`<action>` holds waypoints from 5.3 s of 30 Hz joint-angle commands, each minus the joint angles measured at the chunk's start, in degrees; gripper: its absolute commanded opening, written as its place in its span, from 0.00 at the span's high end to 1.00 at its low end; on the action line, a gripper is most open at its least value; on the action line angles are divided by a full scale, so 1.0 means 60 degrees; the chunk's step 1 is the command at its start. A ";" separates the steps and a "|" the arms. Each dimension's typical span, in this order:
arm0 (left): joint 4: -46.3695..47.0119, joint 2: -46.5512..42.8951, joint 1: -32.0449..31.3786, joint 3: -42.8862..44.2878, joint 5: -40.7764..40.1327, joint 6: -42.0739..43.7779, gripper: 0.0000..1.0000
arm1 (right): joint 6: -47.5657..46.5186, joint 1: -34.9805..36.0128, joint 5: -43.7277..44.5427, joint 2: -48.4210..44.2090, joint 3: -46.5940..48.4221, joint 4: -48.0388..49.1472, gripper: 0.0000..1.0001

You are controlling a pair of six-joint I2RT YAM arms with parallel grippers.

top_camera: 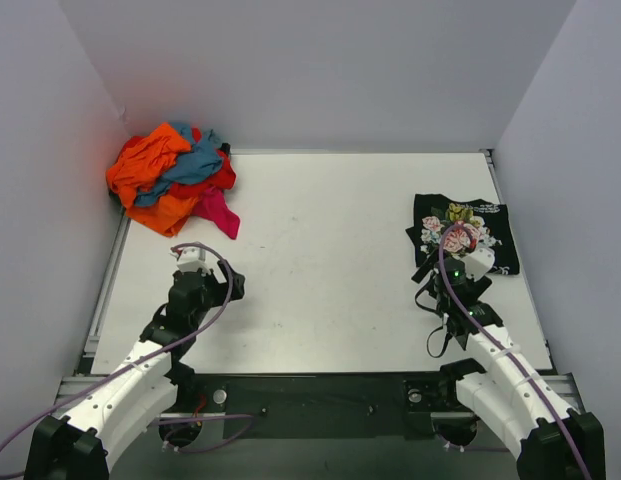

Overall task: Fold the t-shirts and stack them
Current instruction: Grab crumpled tshirt from bin with the left arm, then move the tshirt to the center of the board, then flatten out the tshirt

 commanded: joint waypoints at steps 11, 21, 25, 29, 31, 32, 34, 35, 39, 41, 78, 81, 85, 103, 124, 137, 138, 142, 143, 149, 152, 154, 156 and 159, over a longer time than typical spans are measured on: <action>-0.0899 0.2036 0.2106 0.3301 -0.2016 -0.1903 0.10 | 0.0341 0.0081 0.0267 -0.0932 -0.0467 0.0099 0.06; -0.1644 0.6558 0.4632 0.8437 -0.1678 -0.2138 0.14 | 0.0386 0.0096 0.0282 -0.0860 -0.0453 0.0099 0.07; -0.2040 0.8287 0.5028 1.0269 -0.1370 -0.2314 0.16 | 0.0386 0.0110 0.0311 -0.0786 -0.0424 0.0099 0.07; -0.2946 1.0058 0.5087 1.2378 -0.1297 -0.2387 0.21 | 0.0400 0.0125 0.0341 -0.0699 -0.0394 0.0099 0.07; -0.3519 1.0909 0.5073 1.3389 -0.1253 -0.2504 0.23 | 0.0400 0.0110 0.0384 -0.0655 -0.0365 0.0099 0.07; -0.3839 1.1190 0.5087 1.3628 -0.1267 -0.2664 0.23 | 0.0400 0.0110 0.0428 -0.0625 -0.0350 0.0085 0.07; -0.4077 1.1835 0.5087 1.4229 -0.1341 -0.2783 0.24 | 0.0415 0.0125 0.0487 -0.0567 -0.0321 0.0070 0.07; -0.4077 1.2185 0.5087 1.4477 -0.1355 -0.2812 0.26 | 0.0415 0.0125 0.0487 -0.0538 -0.0321 0.0070 0.07; -0.4280 1.3094 0.5087 1.5269 -0.1297 -0.2739 0.42 | 0.0415 0.0125 0.0444 -0.0450 -0.0277 0.0070 0.10; -0.4646 1.3461 0.5087 1.5855 -0.1326 -0.2535 0.61 | 0.0415 0.0125 0.0429 -0.0435 -0.0277 0.0085 0.11; -0.4133 0.8924 -0.3251 1.8635 -0.3569 0.1457 1.00 | 0.0357 0.0125 0.0297 -0.0215 -0.0145 -0.0076 0.11; -0.3188 0.7391 -0.2547 1.4899 -0.3216 0.0151 0.74 | 0.0211 0.0125 0.0092 -0.0230 -0.0131 0.0011 0.09; -0.2498 0.5763 -0.1434 1.0077 -0.2193 -0.1889 0.13 | -0.0302 0.0284 -0.0683 -0.0230 -0.0204 0.0506 0.04; -0.1876 0.6357 -0.1270 0.6627 0.0974 -0.1011 0.28 | -0.0054 0.0772 -0.1030 0.4324 0.4322 -0.1966 0.26; -0.2081 0.7459 -0.1050 0.5295 0.1386 -0.0586 1.00 | 0.0239 -0.0549 -0.1871 0.5773 0.4937 -0.1732 0.27; -0.2802 0.2581 0.0356 0.3054 -0.0007 -0.1069 1.00 | 0.1411 -0.1135 -0.2516 0.7884 0.6211 -0.1571 0.41; -0.2846 0.2536 0.0356 0.3039 -0.0051 -0.1069 1.00 | 0.1455 -0.1135 -0.2603 0.7958 0.6328 -0.1585 0.43; -0.2846 0.2404 0.0356 0.3025 0.0094 -0.1011 1.00 | 0.1761 -0.0989 -0.3218 0.8105 0.6112 -0.1396 0.44; -0.2817 0.2389 0.0341 0.2996 0.0109 -0.1011 1.00 | 0.1777 -0.0931 -0.3277 0.8062 0.5979 -0.1250 0.46; -0.2817 0.2331 0.0341 0.2966 0.0125 -0.0996 1.00 | 0.2537 -0.0184 -0.2941 0.7565 0.5029 -0.1484 0.51; -0.2817 0.2170 0.0341 0.2922 0.0022 -0.0996 1.00 | 0.2890 0.0109 -0.3086 0.7271 0.4499 -0.1103 0.52; -0.2817 0.2111 0.0341 0.2907 0.0022 -0.0996 1.00 | 0.3081 0.0212 -0.2999 0.7241 0.4352 -0.1087 0.56; -0.2803 0.2082 0.0341 0.2907 0.0022 -0.0996 1.00 | 0.3169 0.0227 -0.2912 0.7343 0.4279 -0.1029 0.59; -0.2759 0.2067 0.0341 0.2849 0.0051 -0.0952 1.00 | 0.3169 0.0227 -0.2867 0.7621 0.4409 -0.0766 0.66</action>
